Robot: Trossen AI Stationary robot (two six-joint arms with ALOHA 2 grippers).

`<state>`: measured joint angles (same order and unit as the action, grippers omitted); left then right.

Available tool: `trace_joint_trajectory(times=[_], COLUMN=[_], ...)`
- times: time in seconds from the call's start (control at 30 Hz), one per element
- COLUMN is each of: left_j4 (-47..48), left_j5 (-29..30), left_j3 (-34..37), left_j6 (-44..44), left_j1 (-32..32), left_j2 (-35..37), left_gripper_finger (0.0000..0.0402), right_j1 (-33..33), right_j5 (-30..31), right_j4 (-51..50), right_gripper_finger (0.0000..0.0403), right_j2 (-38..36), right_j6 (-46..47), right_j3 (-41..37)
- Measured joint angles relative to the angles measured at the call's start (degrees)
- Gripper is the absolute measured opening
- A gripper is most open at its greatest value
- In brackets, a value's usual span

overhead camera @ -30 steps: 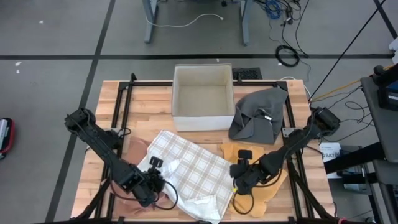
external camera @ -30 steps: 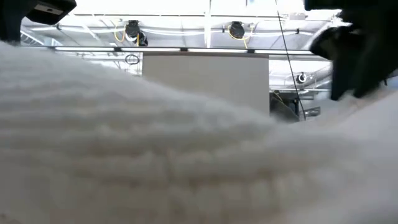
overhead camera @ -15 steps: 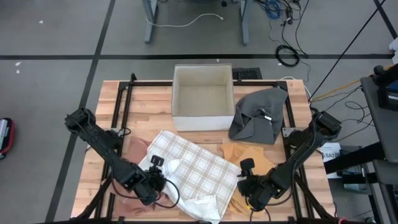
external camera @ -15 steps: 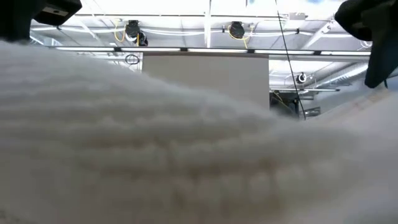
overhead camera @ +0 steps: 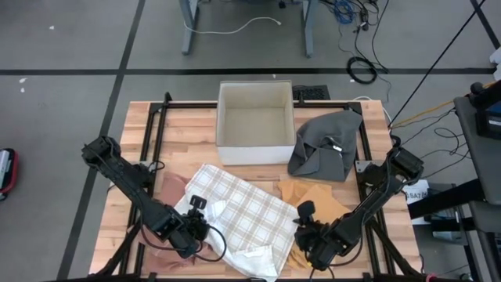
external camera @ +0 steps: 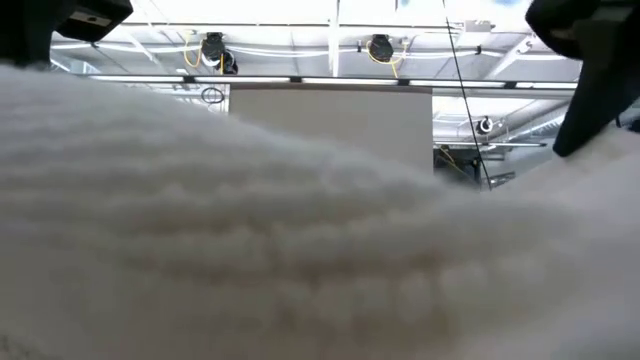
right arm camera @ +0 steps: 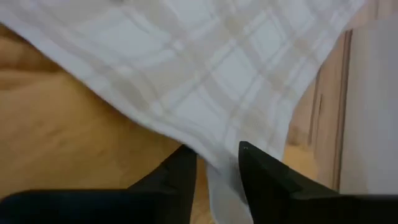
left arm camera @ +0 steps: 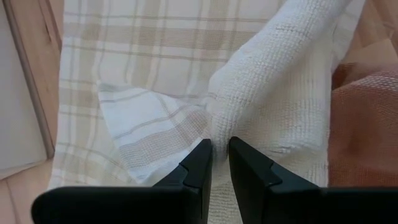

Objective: Fold towel
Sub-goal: Fold the white patterned towel

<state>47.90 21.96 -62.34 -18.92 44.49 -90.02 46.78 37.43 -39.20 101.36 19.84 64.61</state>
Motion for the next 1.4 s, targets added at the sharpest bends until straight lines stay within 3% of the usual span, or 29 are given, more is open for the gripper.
trace_joint_trajectory(times=[0.2, 0.4, 1.4], left_j4=[0.0, 0.0, -1.3], left_j5=[0.0, 0.0, 0.5], left_j3=[0.0, 0.0, 0.0], left_j6=[0.1, -0.1, 0.1], left_j1=[0.0, 0.0, 0.0], left_j2=[0.0, 0.0, 0.0], left_gripper_finger=[0.0062, 0.0062, 0.0062], right_j1=[0.0, 0.2, -0.2], right_j5=[-2.8, -5.5, -7.3], right_j4=[-0.1, -1.5, -7.4], right_gripper_finger=[0.0078, 0.0088, 0.0100], right_j2=[0.0, 0.0, 1.5], right_j6=[-2.1, -1.4, 1.7], right_j3=[3.3, 5.6, 6.0])
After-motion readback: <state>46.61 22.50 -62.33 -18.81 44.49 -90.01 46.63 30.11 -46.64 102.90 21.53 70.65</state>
